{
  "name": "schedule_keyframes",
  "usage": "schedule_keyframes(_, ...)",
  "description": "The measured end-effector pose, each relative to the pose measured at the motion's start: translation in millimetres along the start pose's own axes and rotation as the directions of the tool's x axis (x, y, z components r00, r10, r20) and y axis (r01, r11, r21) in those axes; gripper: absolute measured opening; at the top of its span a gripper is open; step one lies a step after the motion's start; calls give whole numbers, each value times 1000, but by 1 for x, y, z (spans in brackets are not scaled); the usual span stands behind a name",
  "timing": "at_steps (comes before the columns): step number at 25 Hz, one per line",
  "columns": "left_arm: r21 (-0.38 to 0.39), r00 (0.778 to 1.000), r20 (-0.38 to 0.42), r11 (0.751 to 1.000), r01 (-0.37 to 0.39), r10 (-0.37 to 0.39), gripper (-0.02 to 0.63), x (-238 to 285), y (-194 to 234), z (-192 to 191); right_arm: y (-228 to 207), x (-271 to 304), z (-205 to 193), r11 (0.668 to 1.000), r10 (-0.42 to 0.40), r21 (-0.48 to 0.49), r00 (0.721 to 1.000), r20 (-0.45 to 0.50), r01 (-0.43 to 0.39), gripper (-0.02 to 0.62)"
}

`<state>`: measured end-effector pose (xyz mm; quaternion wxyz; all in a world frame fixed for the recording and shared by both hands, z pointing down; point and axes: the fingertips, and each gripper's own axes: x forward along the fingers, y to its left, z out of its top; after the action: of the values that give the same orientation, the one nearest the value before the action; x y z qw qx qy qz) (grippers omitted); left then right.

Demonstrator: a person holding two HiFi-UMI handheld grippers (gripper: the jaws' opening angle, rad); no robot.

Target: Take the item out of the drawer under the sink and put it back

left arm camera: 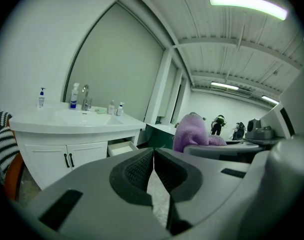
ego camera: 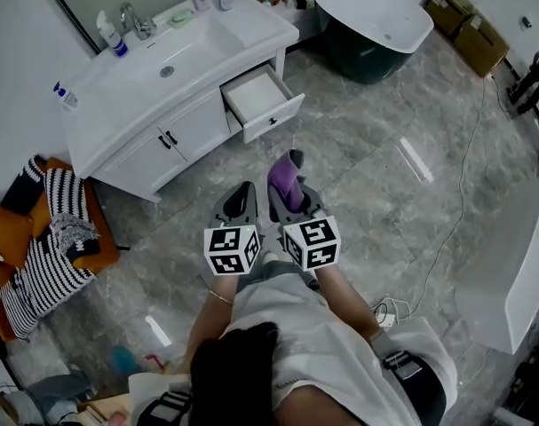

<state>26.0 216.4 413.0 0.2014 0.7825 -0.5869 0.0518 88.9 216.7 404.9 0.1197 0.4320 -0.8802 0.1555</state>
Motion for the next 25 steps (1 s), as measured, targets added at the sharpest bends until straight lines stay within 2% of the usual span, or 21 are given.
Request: schedule_keyframes(25, 21, 999, -13, 999, 33, -33, 9, 87, 51, 35, -38, 91, 29, 998, -52, -45, 998, -31, 51, 84)
